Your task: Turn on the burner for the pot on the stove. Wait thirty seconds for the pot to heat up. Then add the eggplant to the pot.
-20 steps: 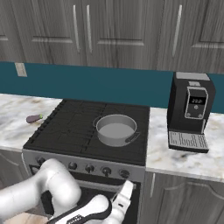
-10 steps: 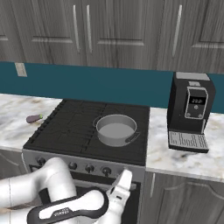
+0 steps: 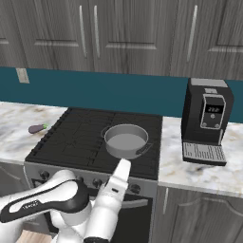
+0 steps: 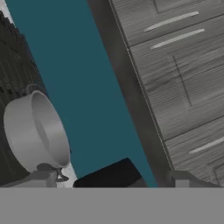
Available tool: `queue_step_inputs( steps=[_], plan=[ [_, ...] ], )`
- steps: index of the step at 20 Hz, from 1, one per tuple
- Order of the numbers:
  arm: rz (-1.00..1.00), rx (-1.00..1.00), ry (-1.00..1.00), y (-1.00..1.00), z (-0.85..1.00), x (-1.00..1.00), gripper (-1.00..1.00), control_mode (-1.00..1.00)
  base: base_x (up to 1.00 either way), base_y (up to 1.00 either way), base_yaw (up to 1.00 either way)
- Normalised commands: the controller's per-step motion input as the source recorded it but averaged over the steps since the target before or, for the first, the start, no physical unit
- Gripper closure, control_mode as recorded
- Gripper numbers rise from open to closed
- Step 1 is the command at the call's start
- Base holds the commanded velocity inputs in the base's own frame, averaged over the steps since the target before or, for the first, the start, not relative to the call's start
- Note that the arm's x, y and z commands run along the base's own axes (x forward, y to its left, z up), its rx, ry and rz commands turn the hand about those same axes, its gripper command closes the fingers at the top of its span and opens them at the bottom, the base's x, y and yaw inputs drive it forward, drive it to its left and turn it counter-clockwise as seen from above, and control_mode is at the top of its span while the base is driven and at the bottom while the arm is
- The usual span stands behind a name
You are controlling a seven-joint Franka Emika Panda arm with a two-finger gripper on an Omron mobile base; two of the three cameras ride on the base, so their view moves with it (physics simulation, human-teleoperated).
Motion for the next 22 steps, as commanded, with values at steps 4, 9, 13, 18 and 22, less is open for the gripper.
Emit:
queue_step_inputs(
  steps=[4, 9, 13, 18, 22],
  plan=[
    [0.09, -0.04, 0.23, 0.48, 1.00, -0.23, -1.00, -1.00, 0.00, 0.00, 0.00],
    [0.06, -0.02, 0.36, 0.51, 1.00, -0.22, -1.00, -1.00, 0.00, 0.00, 0.00],
    [-0.11, 0.30, 0.62, 0.12, 1.00, -0.14, -1.00, -1.00, 0.00, 0.00, 0.00],
    [-0.32, 0.46, 0.45, 0.01, 0.67, -0.22, -1.00, -1.00, 0.00, 0.00, 0.00],
    [-0.06, 0.19, 0.02, 0.08, 0.07, -0.02, -1.00, -1.00, 0.00, 0.00, 0.00]
  ],
)
